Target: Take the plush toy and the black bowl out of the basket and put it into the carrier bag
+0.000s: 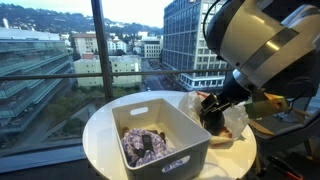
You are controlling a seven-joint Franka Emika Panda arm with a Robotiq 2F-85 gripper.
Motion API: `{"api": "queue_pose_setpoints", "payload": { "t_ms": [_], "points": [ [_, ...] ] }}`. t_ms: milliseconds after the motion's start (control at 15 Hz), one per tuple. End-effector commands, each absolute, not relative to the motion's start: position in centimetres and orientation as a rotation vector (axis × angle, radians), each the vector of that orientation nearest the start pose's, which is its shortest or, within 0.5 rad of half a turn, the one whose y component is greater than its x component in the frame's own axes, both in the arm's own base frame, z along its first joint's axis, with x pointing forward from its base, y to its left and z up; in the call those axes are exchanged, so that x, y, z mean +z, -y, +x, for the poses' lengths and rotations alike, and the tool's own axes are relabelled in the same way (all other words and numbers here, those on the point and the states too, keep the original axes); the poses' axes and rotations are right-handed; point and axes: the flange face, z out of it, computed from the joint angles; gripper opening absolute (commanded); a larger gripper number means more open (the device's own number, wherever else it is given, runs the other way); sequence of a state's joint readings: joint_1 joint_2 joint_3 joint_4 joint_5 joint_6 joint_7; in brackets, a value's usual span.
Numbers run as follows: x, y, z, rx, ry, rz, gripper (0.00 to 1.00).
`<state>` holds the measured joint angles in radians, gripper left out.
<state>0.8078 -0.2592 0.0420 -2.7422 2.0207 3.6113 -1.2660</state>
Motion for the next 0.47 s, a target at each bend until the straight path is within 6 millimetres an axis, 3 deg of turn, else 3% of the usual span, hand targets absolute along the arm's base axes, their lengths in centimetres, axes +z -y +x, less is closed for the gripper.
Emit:
{"api": "queue_pose_setpoints", "payload": {
  "t_ms": [0,400],
  "points": [
    [33.23,-14.22,27.40,-0.928,-0.045,-2.965,1.00],
    [33.58,-14.23,27.12,-0.933,-0.021,-2.960,1.00]
  ]
}}
